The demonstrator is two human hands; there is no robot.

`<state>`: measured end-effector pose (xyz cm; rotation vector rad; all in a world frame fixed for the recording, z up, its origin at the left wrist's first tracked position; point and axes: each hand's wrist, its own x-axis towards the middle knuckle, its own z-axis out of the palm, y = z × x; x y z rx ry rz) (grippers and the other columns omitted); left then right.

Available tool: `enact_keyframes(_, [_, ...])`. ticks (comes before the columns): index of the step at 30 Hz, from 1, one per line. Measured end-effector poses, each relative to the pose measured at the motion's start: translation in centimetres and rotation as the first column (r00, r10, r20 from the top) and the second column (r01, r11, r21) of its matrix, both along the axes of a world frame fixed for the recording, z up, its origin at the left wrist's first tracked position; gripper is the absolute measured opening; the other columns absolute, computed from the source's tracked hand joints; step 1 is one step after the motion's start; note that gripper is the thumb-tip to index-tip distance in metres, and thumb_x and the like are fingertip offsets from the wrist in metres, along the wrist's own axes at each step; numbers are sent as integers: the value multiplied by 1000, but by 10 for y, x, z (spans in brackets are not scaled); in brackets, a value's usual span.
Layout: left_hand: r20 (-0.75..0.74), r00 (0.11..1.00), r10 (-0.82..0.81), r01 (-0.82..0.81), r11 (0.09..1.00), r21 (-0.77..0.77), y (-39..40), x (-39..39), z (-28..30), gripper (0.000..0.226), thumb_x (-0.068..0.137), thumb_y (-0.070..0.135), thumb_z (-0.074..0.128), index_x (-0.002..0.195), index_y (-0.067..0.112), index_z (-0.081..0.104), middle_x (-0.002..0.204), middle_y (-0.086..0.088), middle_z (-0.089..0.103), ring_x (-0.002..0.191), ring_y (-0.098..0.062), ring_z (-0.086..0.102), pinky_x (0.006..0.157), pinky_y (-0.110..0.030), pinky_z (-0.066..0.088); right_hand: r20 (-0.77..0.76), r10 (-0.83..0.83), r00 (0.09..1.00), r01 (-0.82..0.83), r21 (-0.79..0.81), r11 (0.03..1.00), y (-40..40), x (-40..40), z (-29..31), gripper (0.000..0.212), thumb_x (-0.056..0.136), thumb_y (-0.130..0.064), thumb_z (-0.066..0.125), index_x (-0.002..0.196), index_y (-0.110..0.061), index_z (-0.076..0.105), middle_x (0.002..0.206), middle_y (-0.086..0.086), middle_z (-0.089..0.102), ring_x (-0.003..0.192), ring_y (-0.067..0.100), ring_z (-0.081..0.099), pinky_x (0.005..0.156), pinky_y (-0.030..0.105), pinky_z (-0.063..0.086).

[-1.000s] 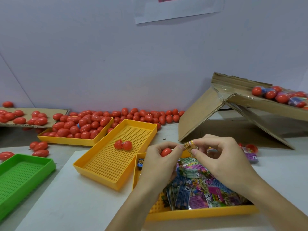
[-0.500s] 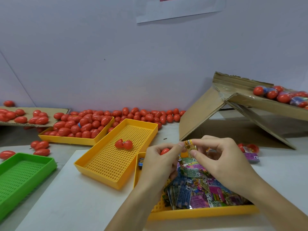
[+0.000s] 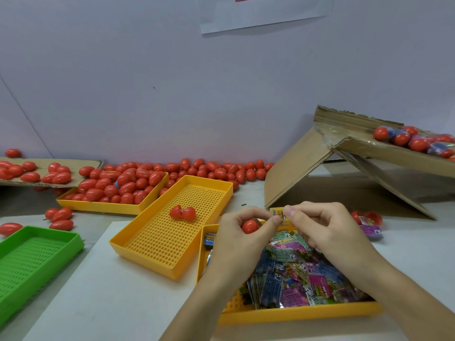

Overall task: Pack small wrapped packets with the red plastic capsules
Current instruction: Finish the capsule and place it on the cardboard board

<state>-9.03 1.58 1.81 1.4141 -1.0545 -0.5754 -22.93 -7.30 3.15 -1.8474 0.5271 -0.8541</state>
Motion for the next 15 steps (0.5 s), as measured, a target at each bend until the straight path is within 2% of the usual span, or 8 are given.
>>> enact_keyframes(4, [177,984,-5,10,1000,-29,0,-2,1,14,90,25,72,77,29,72,65,23,63,68,4,61,60,-9,46,36,-36,999,32,110,993,-5,1,-3,23,85,-34,65,93,-18,79,54,-17,63,53,-8,58,52,8,43])
enact_keyframes(6, [186,983,0,4,1000,-24,0,-2,0,13,89,25,72,76,28,73,66,22,63,70,3,62,61,-9,46,55,-38,998,30,146,989,-7,0,-5,31,76,-41,66,92,-19,80,53,-12,61,49,-3,56,49,10,43])
enact_keyframes(9, [177,984,-11,14,1000,-19,0,-2,0,11,88,26,73,78,28,72,67,22,64,71,3,62,62,-9,47,70,-25,997,13,178,984,-10,0,-7,38,69,-51,68,91,-23,81,53,0,52,47,7,42,47,17,37])
enact_keyframes(11, [161,987,-20,24,1000,-19,1,-2,0,5,88,28,74,83,28,72,65,22,61,66,2,61,59,-10,46,81,-21,996,4,211,977,-11,0,-8,35,70,-49,68,92,-24,80,57,5,50,50,12,40,45,19,35])
enact_keyframes(13, [108,993,-38,38,999,6,1,-1,-1,7,89,31,73,93,28,69,63,19,57,56,-1,56,54,-14,45,91,-52,994,29,244,969,-14,1,-9,31,73,-47,68,92,-25,80,60,6,54,50,14,40,44,20,34])
enact_keyframes(15, [-11,996,-84,84,996,40,2,2,-1,13,91,31,66,103,26,62,64,10,53,53,-5,47,52,-21,42,105,-111,988,78,280,957,-15,0,-10,24,77,-43,69,92,-26,79,60,7,56,49,14,40,43,21,33])
